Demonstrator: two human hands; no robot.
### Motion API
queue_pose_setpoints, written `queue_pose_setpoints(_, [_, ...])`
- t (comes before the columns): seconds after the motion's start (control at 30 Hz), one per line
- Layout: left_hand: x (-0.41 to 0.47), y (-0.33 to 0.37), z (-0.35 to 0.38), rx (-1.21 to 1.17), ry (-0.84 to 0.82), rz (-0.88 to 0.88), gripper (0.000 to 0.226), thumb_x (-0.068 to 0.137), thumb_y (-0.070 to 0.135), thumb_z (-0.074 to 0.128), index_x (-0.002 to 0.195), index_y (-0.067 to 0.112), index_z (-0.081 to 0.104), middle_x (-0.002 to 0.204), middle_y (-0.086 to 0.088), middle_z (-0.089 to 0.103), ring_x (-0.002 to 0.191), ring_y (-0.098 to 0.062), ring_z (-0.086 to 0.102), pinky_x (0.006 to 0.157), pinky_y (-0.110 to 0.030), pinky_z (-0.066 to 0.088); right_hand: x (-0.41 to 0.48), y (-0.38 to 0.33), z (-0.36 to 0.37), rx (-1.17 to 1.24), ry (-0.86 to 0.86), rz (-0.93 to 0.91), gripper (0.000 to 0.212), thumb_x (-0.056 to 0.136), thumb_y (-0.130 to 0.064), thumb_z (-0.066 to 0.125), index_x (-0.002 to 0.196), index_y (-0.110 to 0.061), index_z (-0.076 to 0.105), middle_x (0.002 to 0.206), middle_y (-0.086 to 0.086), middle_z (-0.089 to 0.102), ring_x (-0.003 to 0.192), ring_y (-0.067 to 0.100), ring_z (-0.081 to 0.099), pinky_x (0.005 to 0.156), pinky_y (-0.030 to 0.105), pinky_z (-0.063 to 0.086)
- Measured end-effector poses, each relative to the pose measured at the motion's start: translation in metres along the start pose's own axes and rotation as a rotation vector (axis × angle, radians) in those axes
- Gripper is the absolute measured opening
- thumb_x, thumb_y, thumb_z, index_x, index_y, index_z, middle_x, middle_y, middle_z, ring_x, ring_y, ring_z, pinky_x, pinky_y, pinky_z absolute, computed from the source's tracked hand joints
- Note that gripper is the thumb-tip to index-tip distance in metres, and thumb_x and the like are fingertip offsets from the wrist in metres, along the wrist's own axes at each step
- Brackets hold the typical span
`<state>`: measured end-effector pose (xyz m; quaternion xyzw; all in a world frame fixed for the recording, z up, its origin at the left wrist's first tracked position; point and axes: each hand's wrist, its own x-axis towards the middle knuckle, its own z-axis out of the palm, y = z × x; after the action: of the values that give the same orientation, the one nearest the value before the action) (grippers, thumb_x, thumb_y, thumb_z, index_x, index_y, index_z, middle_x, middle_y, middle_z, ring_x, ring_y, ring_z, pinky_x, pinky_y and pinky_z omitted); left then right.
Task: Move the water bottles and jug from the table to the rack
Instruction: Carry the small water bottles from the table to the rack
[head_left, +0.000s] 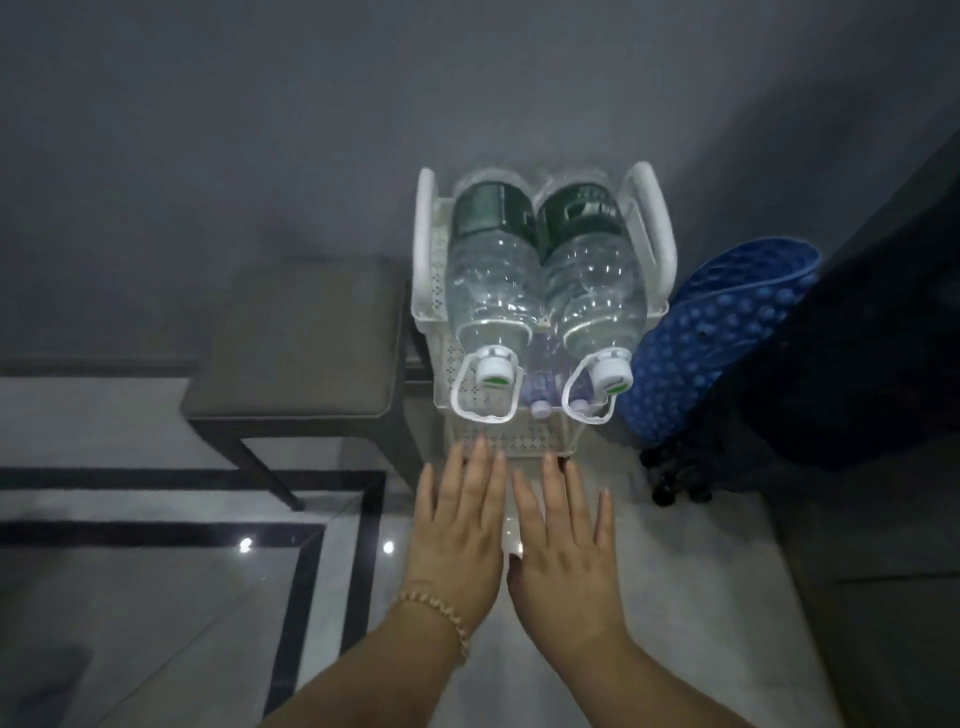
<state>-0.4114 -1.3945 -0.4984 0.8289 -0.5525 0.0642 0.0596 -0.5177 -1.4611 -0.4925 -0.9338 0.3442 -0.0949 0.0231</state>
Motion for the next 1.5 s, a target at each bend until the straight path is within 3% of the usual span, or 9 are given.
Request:
queue_pose_setpoints(0.13, [-0.044,-0.005,-0.129,-0.039,-0.040,-0.092,0.090,0.070,0.023,0.052,0.148,0.006,0.010,0.157,-0.014,-0.001,0.145,-0.031,0.002,0.112,-0.051,0.010,-0.034,-0.038,-0.123,0.068,0.002,-0.043,0.109,0.052,-0.022,0.084,0.144,-0.013,0.028,0.158,0.009,0.001,0.143,0.030,0.011,0.110,0.055,0.011])
queue_pose_setpoints(0.3, [-0.075,-0.007,-0.262,-0.082,0.003,-0.116,0.114,0.059,0.031,0.077,0.150,0.012,0.010,0.152,-0.012,0.023,0.138,-0.031,0.023,0.107,-0.051,0.018,-0.039,-0.081,-0.241,0.078,0.027,-0.129,0.112,0.053,-0.024,0.085,0.146,-0.012,0.023,0.155,0.014,0.009,0.141,0.034,0.017,0.111,0.056,0.011])
queue_pose_setpoints(0.47, [-0.115,-0.009,-0.367,-0.036,0.124,-0.321,0.077,0.076,0.033,0.046,0.147,0.016,0.021,0.152,-0.009,0.021,0.137,-0.029,0.025,0.111,-0.048,0.010,-0.048,-0.132,-0.331,0.126,0.184,-0.277,0.100,0.063,-0.025,0.080,0.146,-0.014,0.025,0.154,0.014,0.014,0.140,0.033,0.019,0.111,0.055,0.010])
queue_pose_setpoints(0.6, [-0.162,-0.013,-0.431,0.002,0.153,-0.461,0.090,0.068,0.032,0.070,0.145,0.016,0.026,0.150,-0.011,0.024,0.137,-0.029,0.023,0.111,-0.047,0.008,-0.072,-0.177,-0.385,0.203,0.246,-0.385,0.082,0.073,-0.033,0.064,0.144,-0.014,0.028,0.152,0.013,0.017,0.140,0.031,0.017,0.109,0.056,0.008])
queue_pose_setpoints(0.7, [-0.209,-0.021,-0.482,0.044,0.212,-0.550,0.074,0.076,0.033,0.049,0.145,0.016,0.027,0.150,-0.013,0.027,0.138,-0.031,0.027,0.110,-0.051,0.019,-0.098,-0.221,-0.421,0.261,0.258,-0.471,0.068,0.080,-0.038,0.042,0.142,-0.013,0.035,0.152,0.012,0.020,0.140,0.031,0.018,0.107,0.056,0.010])
queue_pose_setpoints(0.97, [-0.357,-0.064,-0.580,0.146,0.144,-0.765,0.088,0.076,0.031,0.071,0.146,0.018,0.020,0.154,-0.012,0.024,0.141,-0.032,0.022,0.112,-0.050,0.019,-0.189,-0.349,-0.484,0.268,0.189,-0.718,0.099,0.059,-0.030,0.084,0.142,-0.018,0.032,0.150,0.014,0.031,0.139,0.029,0.019,0.113,0.056,0.009])
queue_pose_setpoints(1.1, [-0.445,-0.086,-0.606,0.189,0.158,-0.843,0.074,0.097,0.020,0.040,0.148,0.022,-0.014,0.156,-0.004,-0.021,0.142,-0.025,-0.022,0.112,-0.044,-0.015,-0.240,-0.414,-0.496,0.268,0.202,-0.798,0.086,0.068,-0.023,0.077,0.142,-0.018,0.033,0.152,0.013,0.028,0.141,0.027,0.013,0.113,0.055,0.005])
queue_pose_setpoints(1.37, [-0.671,-0.172,-0.641,0.256,0.018,-0.875,0.069,0.099,0.022,0.039,0.149,0.024,-0.008,0.157,-0.004,-0.019,0.143,-0.025,-0.018,0.107,-0.042,-0.019,-0.402,-0.603,-0.475,0.226,0.115,-0.889,0.079,0.085,-0.028,0.061,0.149,-0.020,0.017,0.157,0.012,0.000,0.144,0.030,0.001,0.114,0.055,-0.001])
queue_pose_setpoints(1.5, [-0.752,-0.221,-0.665,0.286,0.018,-0.875,0.075,0.094,0.012,0.042,0.150,0.022,-0.007,0.158,-0.005,-0.014,0.144,-0.025,-0.014,0.113,-0.043,-0.010,-0.460,-0.668,-0.464,0.203,0.081,-0.862,0.082,0.059,-0.022,0.081,0.134,-0.012,0.049,0.145,0.018,0.039,0.133,0.036,0.037,0.110,0.056,0.016])
